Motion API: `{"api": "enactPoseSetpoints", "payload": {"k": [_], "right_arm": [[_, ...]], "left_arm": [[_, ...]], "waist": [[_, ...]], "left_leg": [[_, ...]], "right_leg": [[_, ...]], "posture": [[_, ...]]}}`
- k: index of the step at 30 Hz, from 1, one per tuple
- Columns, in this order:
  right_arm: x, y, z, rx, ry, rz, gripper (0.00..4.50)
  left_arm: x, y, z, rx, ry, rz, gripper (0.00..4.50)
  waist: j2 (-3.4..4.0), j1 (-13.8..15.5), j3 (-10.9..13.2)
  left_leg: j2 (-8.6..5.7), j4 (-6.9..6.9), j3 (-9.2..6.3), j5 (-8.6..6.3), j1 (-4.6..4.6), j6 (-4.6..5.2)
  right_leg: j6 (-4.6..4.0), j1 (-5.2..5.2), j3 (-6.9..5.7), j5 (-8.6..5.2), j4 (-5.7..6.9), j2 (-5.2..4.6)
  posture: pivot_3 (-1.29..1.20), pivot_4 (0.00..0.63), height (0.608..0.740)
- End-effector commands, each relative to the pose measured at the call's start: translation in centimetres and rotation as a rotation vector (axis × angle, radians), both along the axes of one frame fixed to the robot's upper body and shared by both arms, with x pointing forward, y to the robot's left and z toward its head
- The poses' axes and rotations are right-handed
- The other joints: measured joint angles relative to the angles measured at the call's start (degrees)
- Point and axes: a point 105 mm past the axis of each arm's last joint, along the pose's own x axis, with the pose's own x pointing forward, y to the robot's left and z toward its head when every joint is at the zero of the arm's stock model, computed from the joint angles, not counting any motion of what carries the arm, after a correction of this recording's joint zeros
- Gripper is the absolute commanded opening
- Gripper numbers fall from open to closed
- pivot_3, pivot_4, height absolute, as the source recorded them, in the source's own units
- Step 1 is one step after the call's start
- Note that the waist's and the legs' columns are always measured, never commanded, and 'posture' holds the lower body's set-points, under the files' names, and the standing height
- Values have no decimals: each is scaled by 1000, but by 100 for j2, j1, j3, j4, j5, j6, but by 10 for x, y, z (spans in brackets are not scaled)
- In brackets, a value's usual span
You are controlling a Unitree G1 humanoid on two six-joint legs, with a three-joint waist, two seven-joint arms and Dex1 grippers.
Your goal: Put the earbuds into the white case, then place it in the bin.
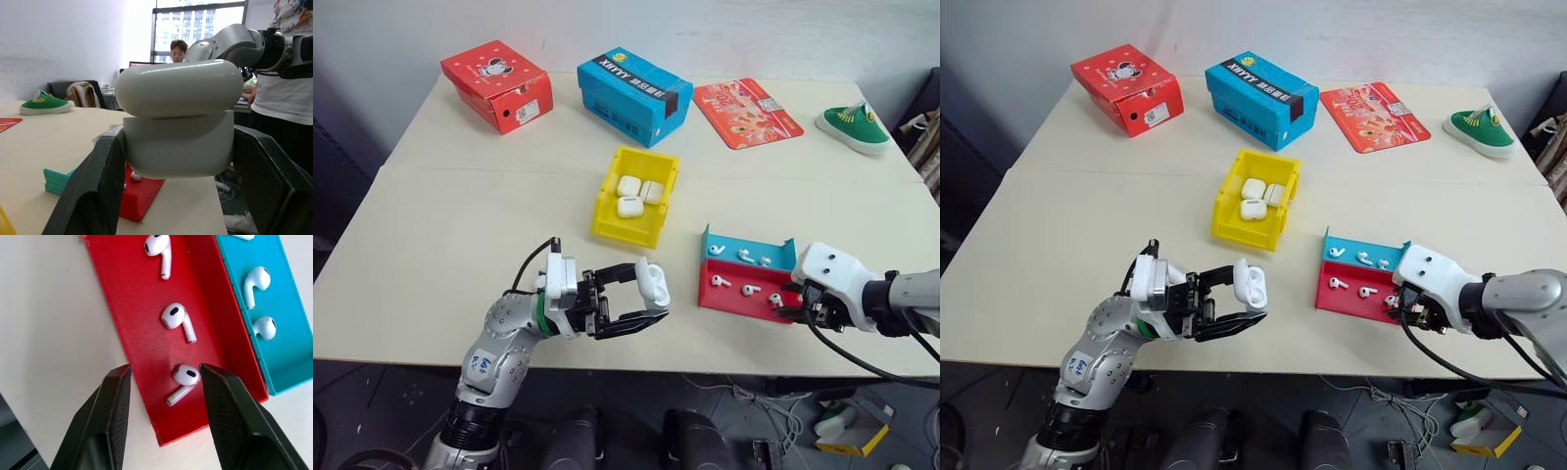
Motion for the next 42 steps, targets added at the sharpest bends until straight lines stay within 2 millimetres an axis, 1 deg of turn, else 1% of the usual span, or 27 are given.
{"api": "enactPoseSetpoints", "payload": {"k": [1, 4, 6, 11, 16, 18, 25, 31, 42], "right_arm": [[7, 4, -3, 1, 0, -39, 2190], [14, 7, -4, -14, -2, -69, 2190], [19, 3, -6, -54, -4, -105, 2190], [23, 5, -6, -65, 12, -141, 2190], [22, 6, -7, -77, 46, -185, 2190], [22, 4, -8, -87, 58, -229, 2190], [22, 10, -9, -73, 96, -253, 2190], [20, 5, -13, -119, 125, -284, 2190], [15, 3, -20, -98, 194, -320, 2190]], "left_arm": [[-5, -4, 8, -8, -51, -18, 2788], [-7, -5, 7, -5, -50, -28, 2788], [-7, -5, 7, -3, -49, -31, 2788], [-7, -5, 7, -7, -47, -26, 2788], [-9, -4, 6, -8, -44, -24, 2788], [-9, -3, 5, -7, -42, -23, 2788], [-9, -3, 5, -7, -40, -15, 2788], [-8, -3, 4, -6, -42, -11, 2788], [-9, -2, 1, -8, -47, 3, 2788]], "waist": [[0, -1, 0], [1, -3, 0], [1, -9, 0], [1, 1, 0], [2, -9, 0], [2, -11, 0], [2, -9, 0], [3, -10, -1], [3, -3, -1]], "left_leg": [[0, 0, -1, 0, 0, 0], [1, 0, -1, 0, 0, -1], [1, 0, -1, 0, 0, -1], [0, 0, -3, 0, -2, -1], [0, -1, -2, 0, -3, -1], [0, -1, -2, 0, -2, -1], [0, -1, -2, -1, -3, -1], [0, -1, -2, -1, -3, -2], [0, -1, -2, -1, -3, -2]], "right_leg": [[0, 0, 0, 0, 0, 0], [0, 0, 0, 0, -1, -1], [0, -1, 0, 0, 0, -1], [0, -2, -1, 0, -1, -2], [0, -2, -1, 0, -2, -2], [0, -2, -1, 0, -1, -2], [0, -2, -1, 0, -2, -3], [0, -3, -1, 0, -2, -2], [0, -3, -2, 0, -2, -3]], "posture": [[0, 150, 740], [0, 150, 740], [0, 150, 740], [0, 150, 740], [0, 150, 740], [0, 150, 740], [0, 150, 740], [0, 150, 740], [0, 150, 740]]}}
